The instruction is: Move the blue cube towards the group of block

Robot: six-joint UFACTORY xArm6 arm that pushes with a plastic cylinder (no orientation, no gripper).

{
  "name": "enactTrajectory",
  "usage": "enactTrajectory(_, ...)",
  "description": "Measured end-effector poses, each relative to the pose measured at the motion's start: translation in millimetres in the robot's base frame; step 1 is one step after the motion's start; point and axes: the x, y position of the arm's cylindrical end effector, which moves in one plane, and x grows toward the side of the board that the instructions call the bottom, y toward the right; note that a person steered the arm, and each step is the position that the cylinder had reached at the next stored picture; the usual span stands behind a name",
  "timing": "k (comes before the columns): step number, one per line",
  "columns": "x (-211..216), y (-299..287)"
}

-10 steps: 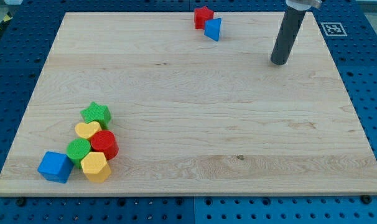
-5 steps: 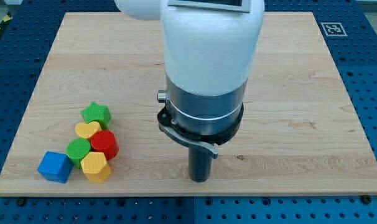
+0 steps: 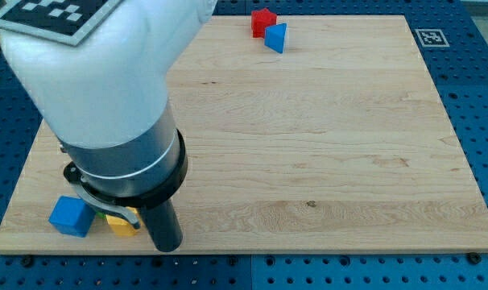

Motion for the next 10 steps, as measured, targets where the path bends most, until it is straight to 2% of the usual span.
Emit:
enactTrajectory(2, -0.1, -10.8)
enactTrajectory(5, -0.6, -105.7)
enactTrajectory(9, -1.4, -176.4)
enactTrajectory(10, -25.3, -178.4)
